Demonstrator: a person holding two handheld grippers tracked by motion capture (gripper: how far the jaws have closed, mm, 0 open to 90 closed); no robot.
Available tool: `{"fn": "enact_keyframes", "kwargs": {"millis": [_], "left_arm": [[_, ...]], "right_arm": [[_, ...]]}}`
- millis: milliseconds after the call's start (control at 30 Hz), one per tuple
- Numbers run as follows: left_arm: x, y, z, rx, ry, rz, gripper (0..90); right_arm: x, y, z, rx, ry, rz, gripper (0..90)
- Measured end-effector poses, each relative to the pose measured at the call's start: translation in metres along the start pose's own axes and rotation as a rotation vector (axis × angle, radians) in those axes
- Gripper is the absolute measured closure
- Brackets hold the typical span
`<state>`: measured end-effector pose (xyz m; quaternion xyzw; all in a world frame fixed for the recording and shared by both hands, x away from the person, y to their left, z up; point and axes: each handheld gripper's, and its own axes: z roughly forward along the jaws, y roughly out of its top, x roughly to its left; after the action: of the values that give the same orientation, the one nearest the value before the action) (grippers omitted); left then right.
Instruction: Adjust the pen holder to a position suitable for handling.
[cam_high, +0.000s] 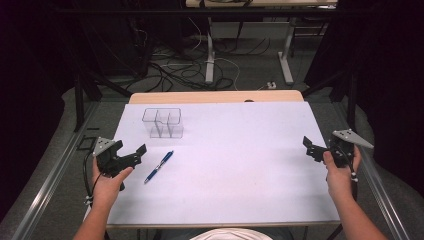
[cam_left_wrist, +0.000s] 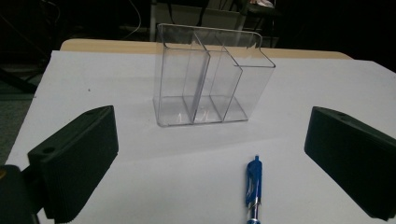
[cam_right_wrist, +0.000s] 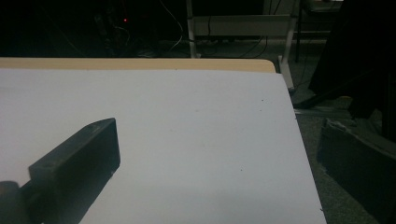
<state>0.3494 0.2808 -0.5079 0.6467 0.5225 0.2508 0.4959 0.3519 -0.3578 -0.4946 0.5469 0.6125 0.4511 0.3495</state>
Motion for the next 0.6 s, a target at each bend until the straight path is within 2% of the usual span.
{"fn": "enact_keyframes", "kwargs": {"millis": [67, 100, 133, 367, 600], "left_arm": [[0.000, 0.001, 0.001, -0.008, -0.002, -0.006, 0.7], [0.000, 0.001, 0.001, -0.006, -0.006, -0.006, 0.7], [0.000, 0.001, 0.001, -0.001, -0.008, -0.005, 0.6], [0.002, 0.007, 0.004, -0.014, 0.015, 0.010, 0.8], [0.007, 0.015, 0.009, -0.011, 0.040, 0.002, 3.0]], "right_arm": [[0.001, -0.001, 0.001, 0.009, 0.008, -0.004, 0.0], [0.003, -0.002, 0.004, -0.019, -0.003, -0.003, 0.0], [0.004, -0.002, 0.001, 0.036, 0.013, -0.011, 0.0], [0.012, -0.002, 0.000, 0.036, 0.025, -0.047, 0.0], [0.015, -0.003, -0.002, 0.047, 0.029, -0.045, 0.0]]}}
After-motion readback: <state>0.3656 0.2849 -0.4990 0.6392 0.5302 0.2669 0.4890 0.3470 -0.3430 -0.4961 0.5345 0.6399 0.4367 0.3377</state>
